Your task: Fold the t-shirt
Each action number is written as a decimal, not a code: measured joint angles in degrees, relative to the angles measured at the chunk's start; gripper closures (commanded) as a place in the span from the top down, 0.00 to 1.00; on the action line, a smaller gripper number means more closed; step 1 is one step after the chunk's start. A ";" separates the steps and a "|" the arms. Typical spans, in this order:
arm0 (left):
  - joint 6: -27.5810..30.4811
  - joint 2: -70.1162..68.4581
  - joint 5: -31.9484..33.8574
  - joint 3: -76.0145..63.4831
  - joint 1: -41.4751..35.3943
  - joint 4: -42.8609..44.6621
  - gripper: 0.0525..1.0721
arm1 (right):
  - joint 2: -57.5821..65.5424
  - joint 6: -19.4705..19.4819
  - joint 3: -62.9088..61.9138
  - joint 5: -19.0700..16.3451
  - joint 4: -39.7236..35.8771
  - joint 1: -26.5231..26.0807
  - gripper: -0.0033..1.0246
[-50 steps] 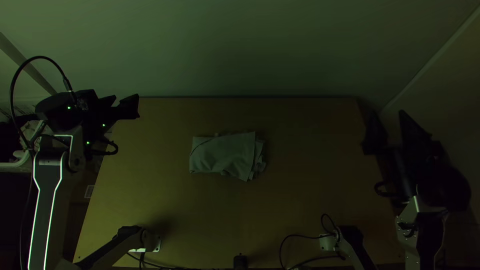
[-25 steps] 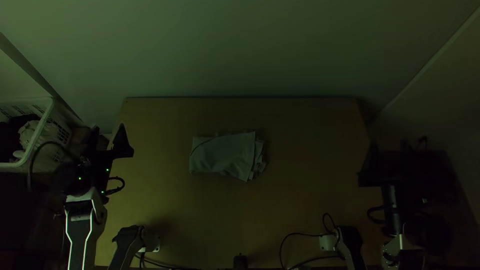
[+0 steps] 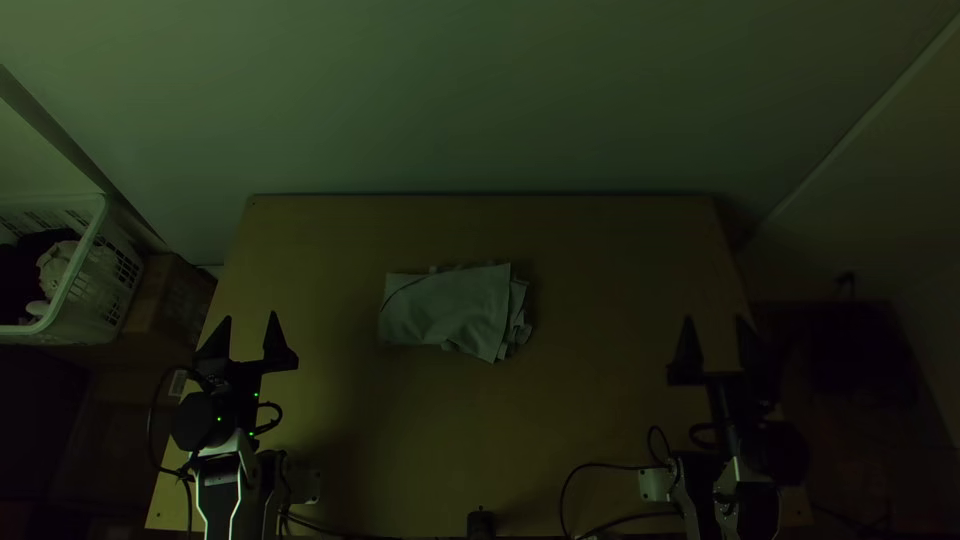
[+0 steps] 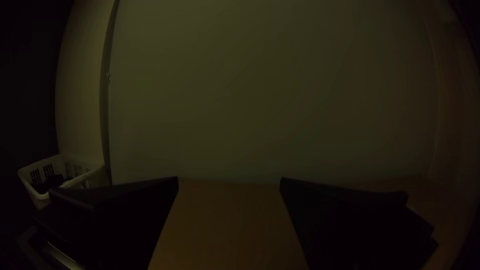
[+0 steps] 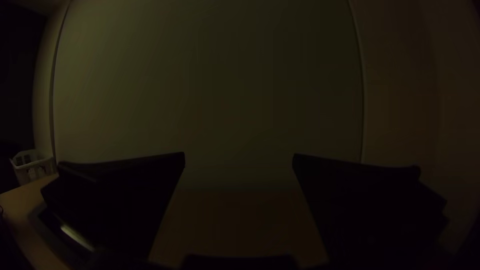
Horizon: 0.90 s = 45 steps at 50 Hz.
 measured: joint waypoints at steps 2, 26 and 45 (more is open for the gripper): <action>0.61 -1.44 0.00 -1.95 0.00 0.00 0.96 | -0.02 0.02 -1.77 0.00 0.70 0.00 0.96; 2.78 -7.61 -0.02 -9.27 0.72 -1.05 0.96 | -0.04 2.08 -15.37 0.13 4.07 0.24 0.96; 2.78 -7.61 -0.02 -9.27 1.25 -1.05 0.96 | -0.04 4.55 -15.69 0.87 4.68 0.24 0.96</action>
